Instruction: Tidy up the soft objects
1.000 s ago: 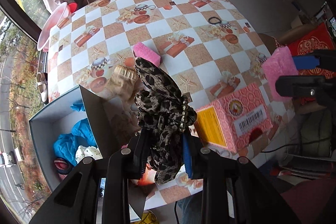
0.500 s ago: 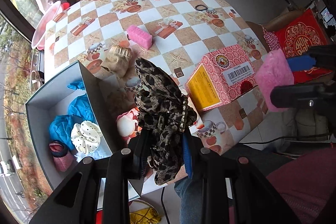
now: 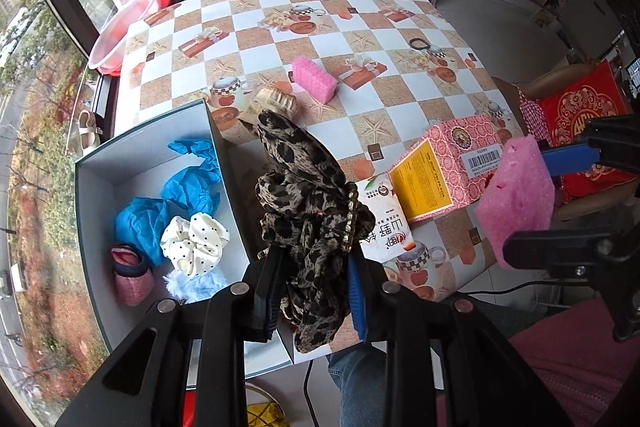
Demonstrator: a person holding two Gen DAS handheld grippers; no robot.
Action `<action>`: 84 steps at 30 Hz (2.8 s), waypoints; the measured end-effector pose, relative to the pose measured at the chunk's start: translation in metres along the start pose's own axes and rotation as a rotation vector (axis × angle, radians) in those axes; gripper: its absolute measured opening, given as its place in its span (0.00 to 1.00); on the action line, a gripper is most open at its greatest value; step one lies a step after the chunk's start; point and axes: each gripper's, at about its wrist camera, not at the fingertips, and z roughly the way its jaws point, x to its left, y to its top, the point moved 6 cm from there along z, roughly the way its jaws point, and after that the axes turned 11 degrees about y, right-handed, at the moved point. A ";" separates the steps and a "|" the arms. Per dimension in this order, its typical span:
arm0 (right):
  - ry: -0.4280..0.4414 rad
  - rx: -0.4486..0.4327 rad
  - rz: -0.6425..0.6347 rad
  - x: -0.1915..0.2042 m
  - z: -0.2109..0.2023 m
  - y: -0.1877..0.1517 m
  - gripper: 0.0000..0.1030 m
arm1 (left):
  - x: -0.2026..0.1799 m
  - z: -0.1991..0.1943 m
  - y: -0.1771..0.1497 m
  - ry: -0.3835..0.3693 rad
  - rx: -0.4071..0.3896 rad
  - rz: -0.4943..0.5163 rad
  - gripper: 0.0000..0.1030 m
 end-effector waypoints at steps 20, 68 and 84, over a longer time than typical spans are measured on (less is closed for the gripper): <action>0.034 0.061 -0.156 0.056 0.031 0.042 0.69 | 0.066 -0.002 -0.020 0.047 -0.003 -0.212 0.30; 0.056 0.088 -0.255 0.089 0.055 0.072 0.69 | 0.120 0.012 -0.038 0.113 0.029 -0.376 0.30; 0.047 0.191 -0.380 0.122 0.114 0.098 0.69 | 0.152 0.045 -0.072 0.180 0.123 -0.488 0.30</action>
